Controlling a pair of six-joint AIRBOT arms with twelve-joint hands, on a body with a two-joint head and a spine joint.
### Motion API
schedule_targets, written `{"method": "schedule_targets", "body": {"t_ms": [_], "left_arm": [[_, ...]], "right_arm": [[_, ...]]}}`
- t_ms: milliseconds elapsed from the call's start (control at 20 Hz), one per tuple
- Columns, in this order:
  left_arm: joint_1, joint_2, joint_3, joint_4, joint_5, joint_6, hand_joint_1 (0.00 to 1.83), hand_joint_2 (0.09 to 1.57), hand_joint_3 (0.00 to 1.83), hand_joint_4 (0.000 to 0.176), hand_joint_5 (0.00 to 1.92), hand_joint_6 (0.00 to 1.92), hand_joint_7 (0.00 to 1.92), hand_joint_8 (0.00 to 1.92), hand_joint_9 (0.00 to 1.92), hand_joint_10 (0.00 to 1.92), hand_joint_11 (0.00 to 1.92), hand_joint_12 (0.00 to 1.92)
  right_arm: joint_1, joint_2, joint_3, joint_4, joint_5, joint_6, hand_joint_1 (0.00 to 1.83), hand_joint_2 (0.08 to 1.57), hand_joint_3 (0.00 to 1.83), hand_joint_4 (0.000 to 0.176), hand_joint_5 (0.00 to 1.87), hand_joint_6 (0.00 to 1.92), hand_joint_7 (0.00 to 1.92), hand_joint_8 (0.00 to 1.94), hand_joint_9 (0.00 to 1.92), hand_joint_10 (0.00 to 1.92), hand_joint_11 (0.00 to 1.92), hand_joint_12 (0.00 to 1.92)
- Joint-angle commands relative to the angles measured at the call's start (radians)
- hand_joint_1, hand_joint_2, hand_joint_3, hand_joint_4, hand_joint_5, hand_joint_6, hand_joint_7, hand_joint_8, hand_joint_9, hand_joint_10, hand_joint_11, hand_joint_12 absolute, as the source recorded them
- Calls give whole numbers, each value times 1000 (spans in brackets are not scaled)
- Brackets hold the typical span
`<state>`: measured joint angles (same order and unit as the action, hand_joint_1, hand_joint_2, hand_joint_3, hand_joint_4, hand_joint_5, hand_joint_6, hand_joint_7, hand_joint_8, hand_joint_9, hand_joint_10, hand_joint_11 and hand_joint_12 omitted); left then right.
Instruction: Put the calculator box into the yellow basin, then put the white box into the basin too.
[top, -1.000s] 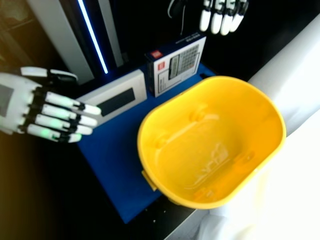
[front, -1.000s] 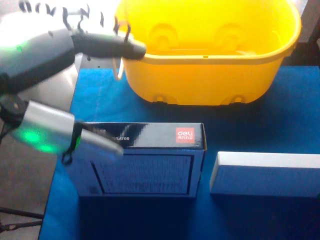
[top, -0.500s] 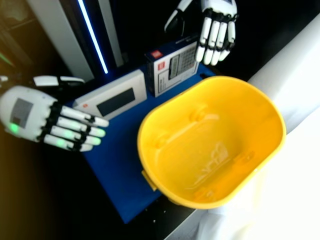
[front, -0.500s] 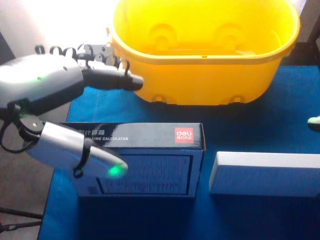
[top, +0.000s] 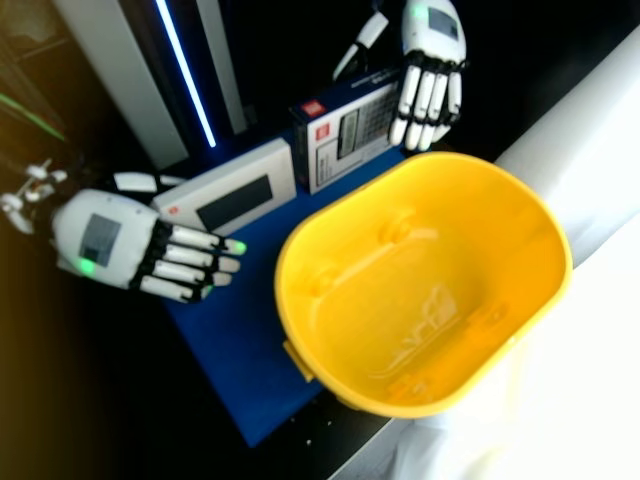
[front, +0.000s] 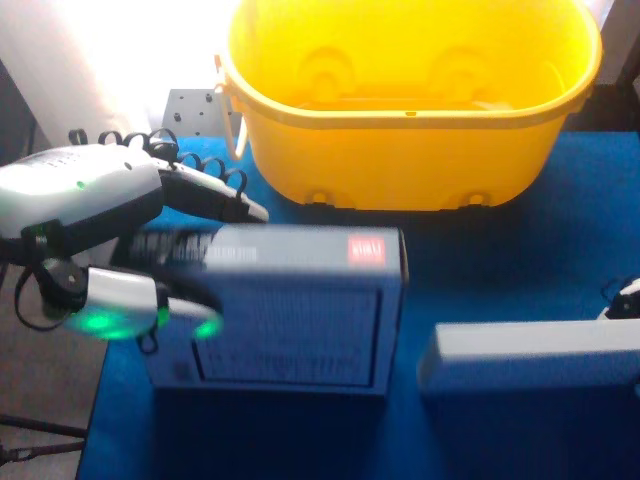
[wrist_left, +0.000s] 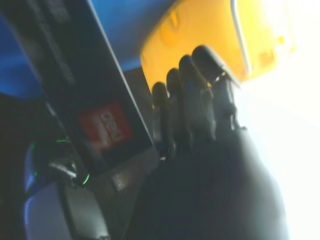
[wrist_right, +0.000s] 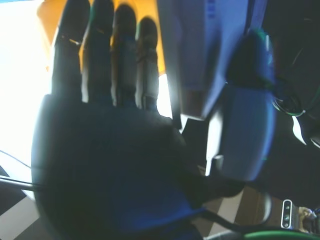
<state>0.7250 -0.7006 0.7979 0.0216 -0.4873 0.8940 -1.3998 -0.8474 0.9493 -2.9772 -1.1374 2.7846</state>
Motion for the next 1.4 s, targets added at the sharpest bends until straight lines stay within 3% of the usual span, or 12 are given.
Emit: {"method": "schedule_targets", "body": {"t_ms": [0,50,100,400,650,800,850,950,1050,1200,1300,1350], "left_arm": [[3,-3,4,-17,-126,-3,1288,1183,0,0,820,1114,823,949,811,1110,523,1424],[17,3,3,-29,-156,-8,1343,1177,0,0,803,1170,814,1155,850,1312,709,1443],[25,6,4,-29,-178,-24,1354,1176,0,0,805,1172,810,1205,855,1356,747,1448],[65,19,17,-29,-289,-139,1352,1195,1,0,788,1111,781,1341,794,1451,709,1520],[79,58,-6,-4,-464,-212,1365,1153,1,0,809,1152,871,1123,913,1297,793,1432],[80,76,-21,-3,-571,-212,1362,1157,2,0,803,1162,867,1104,895,1342,815,1529],[78,76,-21,-5,-611,-212,1363,1160,2,0,788,1165,872,1108,893,1355,835,1550],[72,75,-24,-5,-672,-212,1365,1160,2,0,756,1169,956,1053,849,1392,856,1617],[47,69,-17,3,-729,-211,1332,1265,9,0,588,1296,761,1448,655,1696,730,1856],[-39,40,22,27,-733,-210,1320,1296,16,0,579,1313,655,1617,667,1830,841,1920],[-130,30,44,66,-697,-210,1182,1287,12,0,686,1287,688,1732,756,1901,758,1921],[-187,26,57,94,-659,-210,1144,1341,22,0,574,1397,617,1871,677,1917,681,1921]], "right_arm": [[5,5,3,-35,-104,-1,1360,1147,0,0,908,1123,868,1071,863,1306,737,1506],[5,7,3,-35,-119,12,1367,1136,0,0,918,1069,895,1061,893,1281,782,1486],[5,9,3,-35,-130,22,1371,1128,0,0,925,1037,916,1053,909,1260,797,1483],[-9,27,-7,-35,-218,72,1370,1126,1,0,906,1127,938,995,904,1217,786,1369],[-36,40,-16,-35,-244,73,1377,1109,0,0,918,1066,985,953,945,1176,856,1339],[-39,39,-13,-31,-243,73,1221,1121,1,14,952,1070,993,995,971,921,836,1375],[-42,38,-12,-27,-243,73,1343,1117,4,0,926,1080,969,991,923,1152,815,1398],[-46,37,-10,-20,-241,73,1368,1129,2,0,901,1152,945,1005,877,1228,779,1418],[-50,37,-9,-14,-235,73,1366,1137,0,0,903,1175,930,1016,848,1253,723,1453],[-51,36,-5,-11,-227,72,1367,1132,0,0,919,1147,951,989,844,1250,675,1469],[-51,35,0,-10,-216,72,1365,1139,1,0,913,1144,928,1020,825,1297,664,1517],[-51,35,2,-10,-211,72,1365,1138,0,0,920,1133,929,1021,828,1290,671,1503]]}}
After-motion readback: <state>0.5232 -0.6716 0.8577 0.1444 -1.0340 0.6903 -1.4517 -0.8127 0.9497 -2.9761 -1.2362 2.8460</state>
